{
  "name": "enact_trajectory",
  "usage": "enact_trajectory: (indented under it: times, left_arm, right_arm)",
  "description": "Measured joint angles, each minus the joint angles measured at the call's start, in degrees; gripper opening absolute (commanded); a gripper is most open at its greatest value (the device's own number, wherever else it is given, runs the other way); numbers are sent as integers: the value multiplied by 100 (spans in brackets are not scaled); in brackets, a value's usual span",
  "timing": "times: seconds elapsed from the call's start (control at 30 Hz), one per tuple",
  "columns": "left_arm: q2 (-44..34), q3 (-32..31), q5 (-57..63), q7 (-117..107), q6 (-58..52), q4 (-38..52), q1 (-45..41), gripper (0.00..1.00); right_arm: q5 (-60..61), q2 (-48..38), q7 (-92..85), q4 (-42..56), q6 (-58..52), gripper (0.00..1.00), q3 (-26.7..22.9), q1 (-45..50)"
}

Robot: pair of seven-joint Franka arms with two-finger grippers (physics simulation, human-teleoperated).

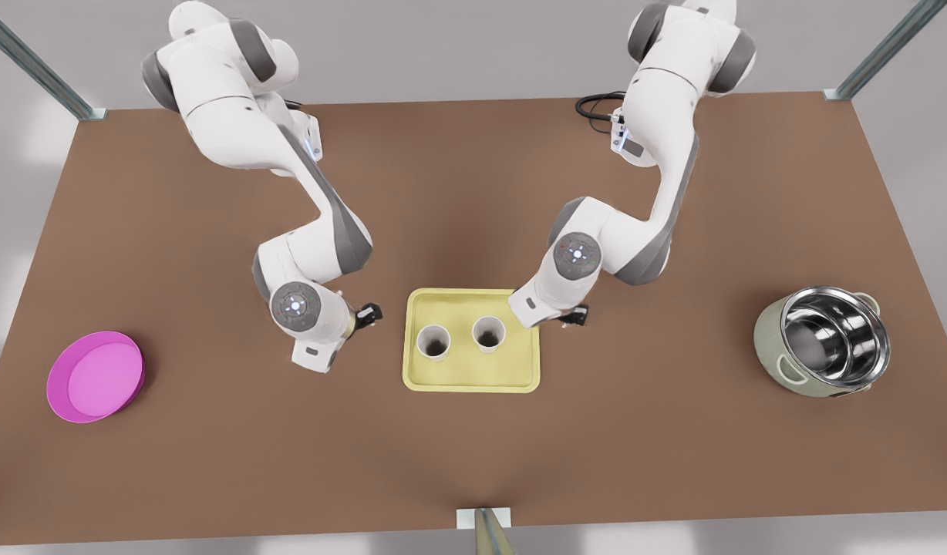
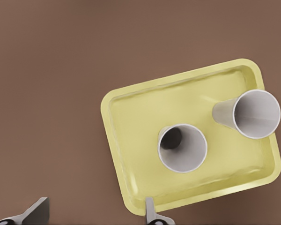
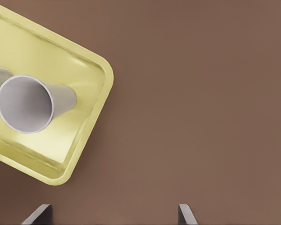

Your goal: Use the left arm to pick up the white IKEA cup from the tray and place it on the middle-left position; use the right arm to pick up the white IKEA cup from the tray and place it on the middle-right position

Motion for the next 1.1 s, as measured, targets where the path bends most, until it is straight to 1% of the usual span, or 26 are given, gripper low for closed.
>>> enact_trajectory:
  times: [0.1,0.2,0.3,0.4,0.6,0.63,0.67,0.7,0.8,0.83,0.87,0.9,0.93,1.03,1.1]
  left_arm:
    - [392,0,153,-557,471,30,-245,100]
    - [774,0,212,-1043,920,232,-273,100]
    - [984,-4,237,-1451,1273,258,-292,100]
    - [1160,-8,259,-1795,1555,181,-364,100]
    - [1223,-1,353,-2326,2007,-232,-527,100]
    - [1234,0,385,-2400,2074,-277,-538,93]
    - [1235,0,405,-2474,2130,-298,-541,67]
    - [1230,0,416,-2542,2177,-306,-533,50]
    - [1205,4,409,-2727,2275,-291,-512,27]
    - [1198,7,382,-2783,2295,-279,-508,15]
    - [1195,8,334,-2839,2310,-271,-507,7]
    - [1189,9,298,-2894,2321,-264,-506,2]
    - [1188,10,294,-2965,2325,-260,-506,1]
    - [1144,30,288,-3156,2312,-259,-500,1]
    - [931,45,284,-3258,2194,-255,-394,1]
  right_arm:
    - [-32,556,425,369,526,100,-4,344]
    - [-48,892,834,637,995,100,-24,413]
    - [-54,1224,1200,923,1338,100,-27,553]
    - [-56,1374,1522,895,1577,100,-26,696]
    - [-56,1389,2021,562,1788,100,-25,876]
    - [-61,1383,2087,519,1801,100,-24,880]
    - [-64,1368,2147,468,1811,100,-24,882]
    - [-67,1343,2205,427,1815,100,-24,884]
    - [-78,1260,2364,388,1808,100,-25,878]
    - [-81,1241,2411,387,1806,100,-25,878]
    - [-84,1218,2457,385,1804,100,-25,878]
    - [-86,1202,2499,386,1803,100,-25,877]
    - [-87,1180,2539,385,1801,100,-25,870]
    - [-90,1154,2647,379,1789,100,-29,849]
    - [-91,1116,2690,337,1701,100,-48,813]
